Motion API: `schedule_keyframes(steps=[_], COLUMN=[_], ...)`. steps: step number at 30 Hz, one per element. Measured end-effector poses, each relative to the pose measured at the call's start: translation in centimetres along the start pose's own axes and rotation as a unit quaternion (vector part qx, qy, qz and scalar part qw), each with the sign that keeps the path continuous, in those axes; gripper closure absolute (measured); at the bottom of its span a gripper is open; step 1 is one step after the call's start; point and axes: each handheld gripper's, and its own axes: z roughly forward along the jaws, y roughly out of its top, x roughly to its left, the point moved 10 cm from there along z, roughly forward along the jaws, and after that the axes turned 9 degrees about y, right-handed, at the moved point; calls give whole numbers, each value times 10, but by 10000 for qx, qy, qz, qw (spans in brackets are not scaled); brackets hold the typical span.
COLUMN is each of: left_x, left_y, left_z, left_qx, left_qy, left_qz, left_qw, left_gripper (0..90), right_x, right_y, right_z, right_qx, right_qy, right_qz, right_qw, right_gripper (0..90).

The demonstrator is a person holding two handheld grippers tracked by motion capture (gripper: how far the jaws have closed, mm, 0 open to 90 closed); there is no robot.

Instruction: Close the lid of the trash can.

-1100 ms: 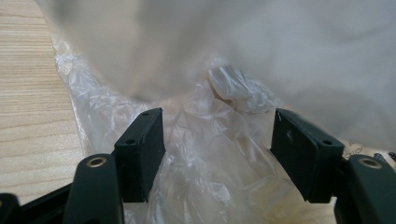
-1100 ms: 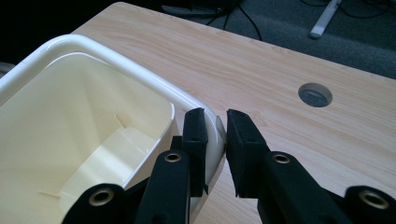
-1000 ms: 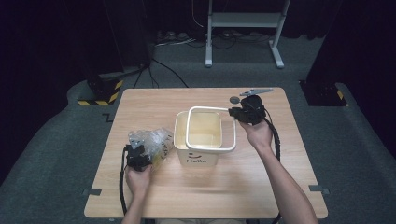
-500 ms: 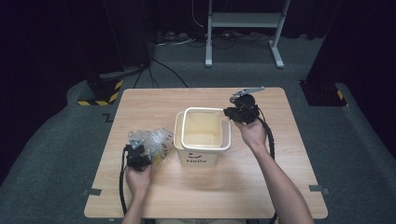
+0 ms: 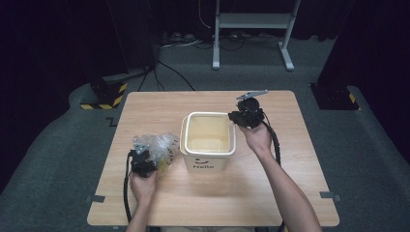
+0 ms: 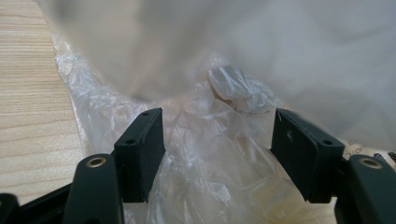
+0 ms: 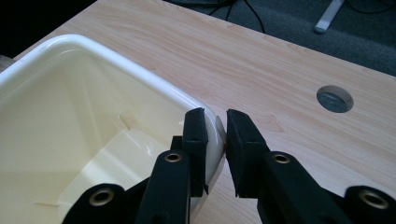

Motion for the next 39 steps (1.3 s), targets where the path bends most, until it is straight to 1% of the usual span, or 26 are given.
schedule_keyframes(steps=[7,14,24,35,37,39], left_x=[0,0,0,-1,-1,-1], left_y=[0,0,0,0,0,0], left_z=[0,0,0,0,0,0], left_qx=[2,-1,6,17,22,17], left_qy=[-4,-7,-2,7,-9,-20], left_qz=[-4,-8,15,15,28,14], left_qw=[10000,10000,10000,10000,10000,10000], left_gripper=[347,347,347,347,347,347], right_x=[2,4,6,9,11,11], right_y=[0,0,2,3,3,2], right_z=[5,10,14,17,19,22], right_qx=[30,76,68,61,66,78], right_qy=[-1,-13,-91,-51,-50,-49], right_qz=[-4,-57,-130,-144,-181,-166], right_qw=[10000,10000,9999,9999,9998,9998], right_gripper=[785,785,786,785,785,785])
